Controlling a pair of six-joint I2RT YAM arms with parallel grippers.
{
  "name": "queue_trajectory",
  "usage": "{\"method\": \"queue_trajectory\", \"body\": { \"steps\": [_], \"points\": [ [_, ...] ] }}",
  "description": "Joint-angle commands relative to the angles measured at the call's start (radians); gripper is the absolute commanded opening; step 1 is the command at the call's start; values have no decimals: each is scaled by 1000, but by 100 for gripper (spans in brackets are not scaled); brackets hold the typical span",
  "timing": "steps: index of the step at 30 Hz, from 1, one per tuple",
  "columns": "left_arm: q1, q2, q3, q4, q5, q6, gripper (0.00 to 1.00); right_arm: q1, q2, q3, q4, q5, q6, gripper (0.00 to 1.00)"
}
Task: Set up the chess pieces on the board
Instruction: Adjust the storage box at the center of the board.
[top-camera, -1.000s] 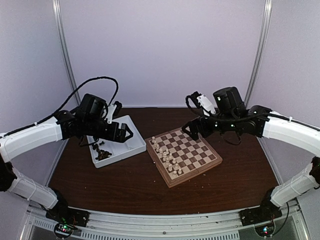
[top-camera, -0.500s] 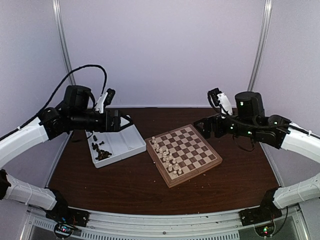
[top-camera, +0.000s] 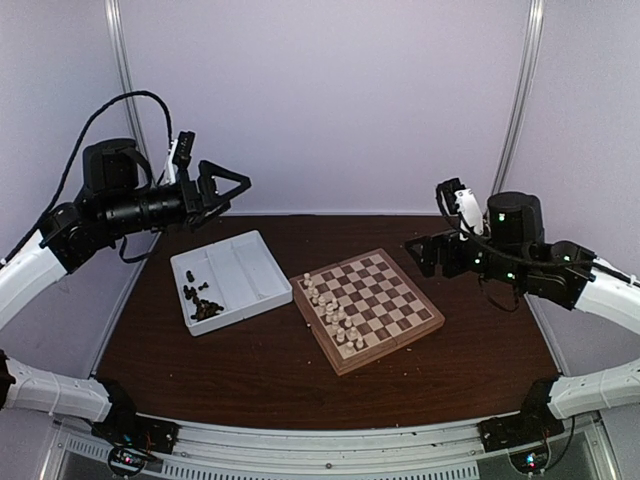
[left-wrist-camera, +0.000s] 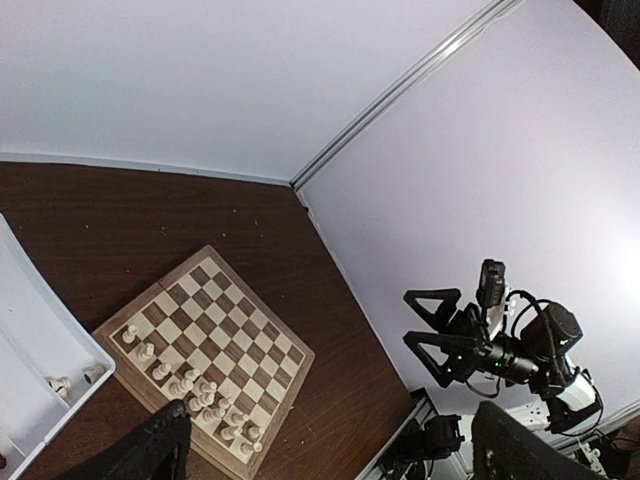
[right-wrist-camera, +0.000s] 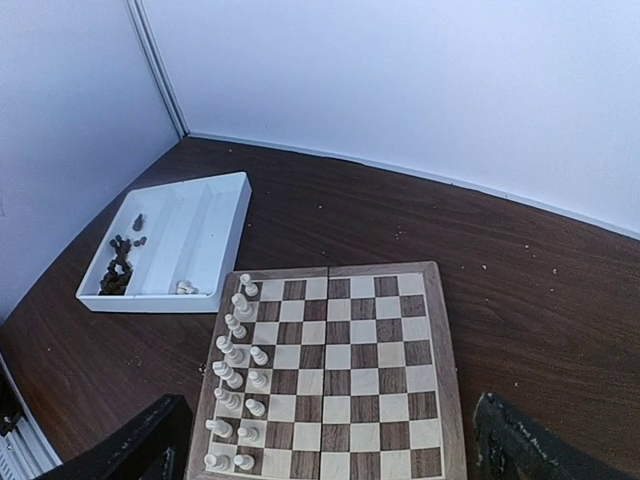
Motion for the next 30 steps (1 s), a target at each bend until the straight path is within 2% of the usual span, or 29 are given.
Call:
{"method": "queue_trajectory", "body": {
  "steps": [1, 5, 10, 14, 17, 23, 26, 30],
  "points": [
    [14, 14, 63, -4, -53, 16, 98, -6, -26, 33, -59, 79, -27, 100],
    [25, 9, 82, -40, -55, 49, 98, -7, -62, 21, -99, 68, -44, 100],
    [25, 6, 40, -113, -63, 133, 98, -6, -123, -67, -42, 65, -38, 100],
    [25, 17, -1, -147, -16, 164, 98, -6, -104, -51, -57, 29, -16, 100],
    [25, -5, -52, -171, -7, 222, 98, -6, -76, -44, -55, -6, 10, 100],
    [25, -106, -231, -92, -76, 286, 98, -6, -28, -40, -31, -76, 52, 100],
    [25, -86, -230, -169, -132, 334, 98, -7, -7, -49, -25, -91, 79, 100],
    [25, 20, -144, -330, -186, 385, 98, -6, 0, -52, -38, -70, 153, 100]
  ]
}}
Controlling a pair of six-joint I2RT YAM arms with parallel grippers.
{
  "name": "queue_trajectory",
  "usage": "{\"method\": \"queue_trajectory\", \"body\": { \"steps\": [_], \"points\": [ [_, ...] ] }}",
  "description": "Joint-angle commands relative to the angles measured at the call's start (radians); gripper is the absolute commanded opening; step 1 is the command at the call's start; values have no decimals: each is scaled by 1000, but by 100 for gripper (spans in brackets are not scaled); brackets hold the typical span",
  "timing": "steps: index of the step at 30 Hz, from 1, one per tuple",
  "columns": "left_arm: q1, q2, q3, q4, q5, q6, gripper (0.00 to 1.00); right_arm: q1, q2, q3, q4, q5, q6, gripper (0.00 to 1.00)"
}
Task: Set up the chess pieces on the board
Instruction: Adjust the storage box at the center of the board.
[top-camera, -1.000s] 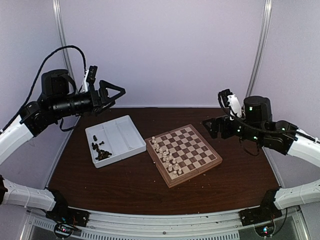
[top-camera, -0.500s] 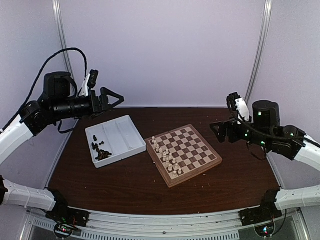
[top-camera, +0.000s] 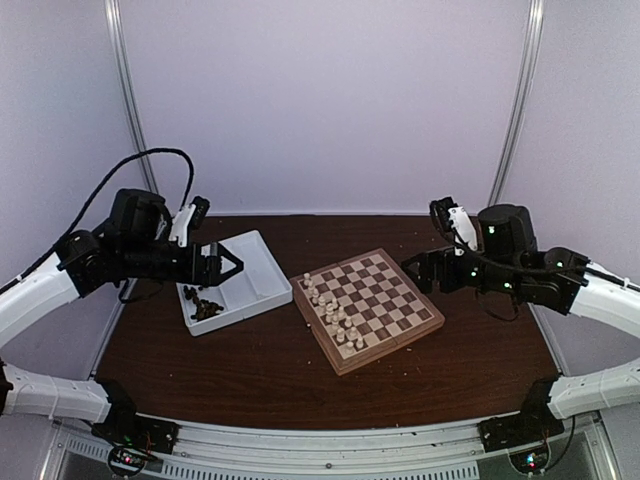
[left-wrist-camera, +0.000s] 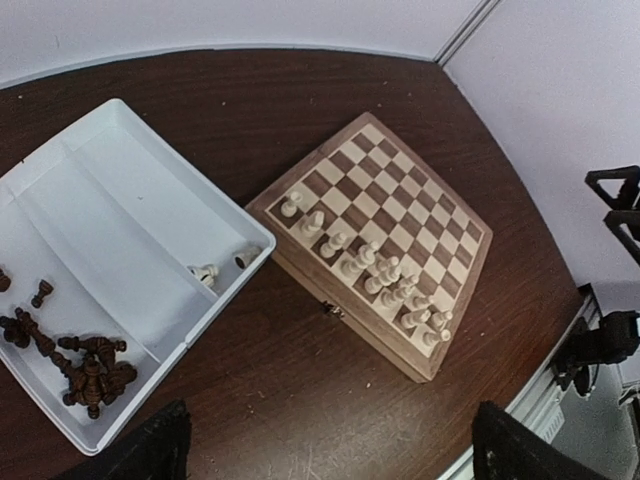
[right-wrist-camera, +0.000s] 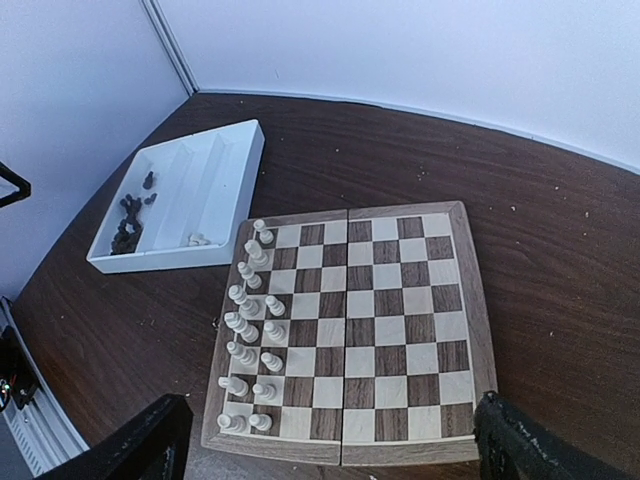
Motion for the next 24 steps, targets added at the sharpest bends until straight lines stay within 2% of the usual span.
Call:
{"method": "queue_trajectory", "body": {
  "steps": [1, 6, 8, 13, 16, 21, 24],
  "points": [
    [6, 110, 97, -146, -76, 99, 98, -5, -13, -8, 20, 27, 97, 100],
    [6, 210, 126, -165, -112, 123, 91, -7, -125, -134, 148, 33, 6, 100],
    [6, 250, 131, -150, -137, 127, 84, -6, -155, -166, 168, 60, 3, 100],
    [8, 402, 162, -100, -156, 152, 76, -6, -94, -87, 44, 27, -61, 98],
    [8, 507, 203, -63, -196, 164, 70, -7, -59, -79, 34, 36, -92, 97],
    [28, 679, 308, -62, -244, 101, 70, -7, -50, -137, 117, 86, -102, 100],
    [56, 785, 398, -124, -289, 18, 76, -8, -52, -163, 139, 111, -82, 100]
  ]
}}
